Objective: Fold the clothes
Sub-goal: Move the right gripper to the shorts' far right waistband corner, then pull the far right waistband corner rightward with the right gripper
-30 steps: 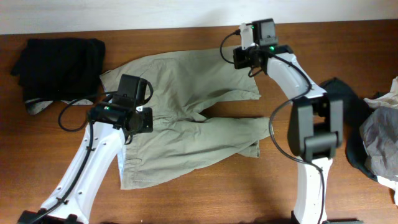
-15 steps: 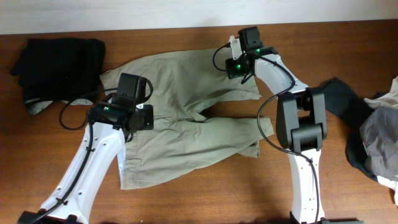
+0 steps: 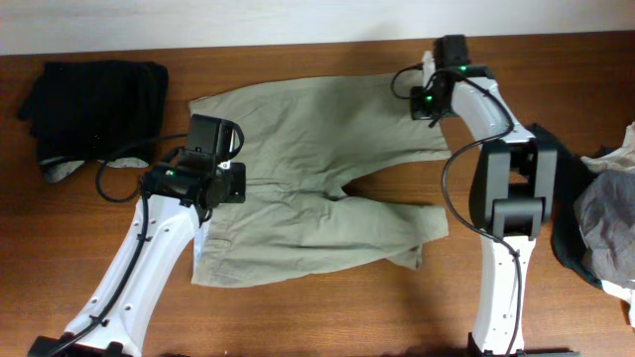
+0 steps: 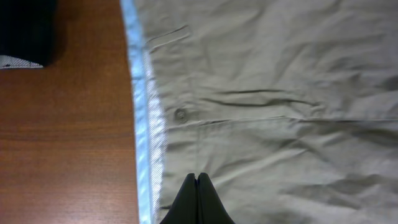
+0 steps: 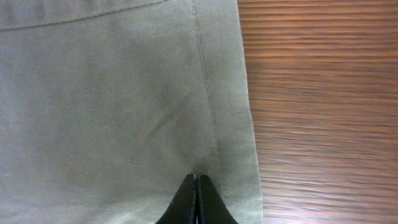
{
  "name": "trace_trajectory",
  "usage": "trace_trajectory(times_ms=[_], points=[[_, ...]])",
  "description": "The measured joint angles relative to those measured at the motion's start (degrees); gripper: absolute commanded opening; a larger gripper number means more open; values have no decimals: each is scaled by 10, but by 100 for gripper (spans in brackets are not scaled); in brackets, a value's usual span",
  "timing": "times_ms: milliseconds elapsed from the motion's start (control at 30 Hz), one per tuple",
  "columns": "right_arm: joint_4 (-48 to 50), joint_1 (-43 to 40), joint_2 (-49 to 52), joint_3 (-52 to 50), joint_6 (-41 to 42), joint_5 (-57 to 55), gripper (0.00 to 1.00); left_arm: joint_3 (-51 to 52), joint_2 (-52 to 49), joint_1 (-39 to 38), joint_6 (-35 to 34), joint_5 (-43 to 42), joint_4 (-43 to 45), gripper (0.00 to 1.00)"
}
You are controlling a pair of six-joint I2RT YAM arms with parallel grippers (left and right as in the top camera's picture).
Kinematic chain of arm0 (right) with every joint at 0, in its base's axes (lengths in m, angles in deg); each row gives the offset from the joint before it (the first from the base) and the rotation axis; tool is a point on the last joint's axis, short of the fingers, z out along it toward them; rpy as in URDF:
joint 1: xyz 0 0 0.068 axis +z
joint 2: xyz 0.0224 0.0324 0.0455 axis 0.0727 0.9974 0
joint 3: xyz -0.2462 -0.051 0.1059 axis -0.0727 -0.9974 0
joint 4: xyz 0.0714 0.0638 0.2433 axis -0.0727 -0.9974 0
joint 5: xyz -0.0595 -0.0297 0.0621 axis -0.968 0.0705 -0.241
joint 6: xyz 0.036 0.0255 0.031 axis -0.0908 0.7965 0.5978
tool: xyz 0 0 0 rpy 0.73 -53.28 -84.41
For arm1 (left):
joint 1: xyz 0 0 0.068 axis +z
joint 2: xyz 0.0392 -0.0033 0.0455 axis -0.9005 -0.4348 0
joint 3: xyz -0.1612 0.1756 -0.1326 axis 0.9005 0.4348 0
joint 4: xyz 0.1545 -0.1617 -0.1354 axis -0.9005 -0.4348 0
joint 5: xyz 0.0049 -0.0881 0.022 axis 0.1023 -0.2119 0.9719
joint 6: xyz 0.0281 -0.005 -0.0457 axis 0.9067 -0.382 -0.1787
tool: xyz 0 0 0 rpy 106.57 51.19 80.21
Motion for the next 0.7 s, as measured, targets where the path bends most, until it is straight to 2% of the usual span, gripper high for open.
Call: trace_trajectory(times_ms=[100, 400, 533, 700], points=[[-9, -5, 0, 5, 2, -10, 4, 0, 0, 0, 1, 0, 6, 1], [-133, -4, 21, 98, 64, -101, 4, 0, 0, 0, 4, 0, 9, 2], [-114, -2, 21, 147, 52, -67, 4, 0, 0, 0, 4, 0, 8, 2], [-94, 14, 21, 144, 38, -24, 4, 0, 0, 0, 4, 0, 16, 1]])
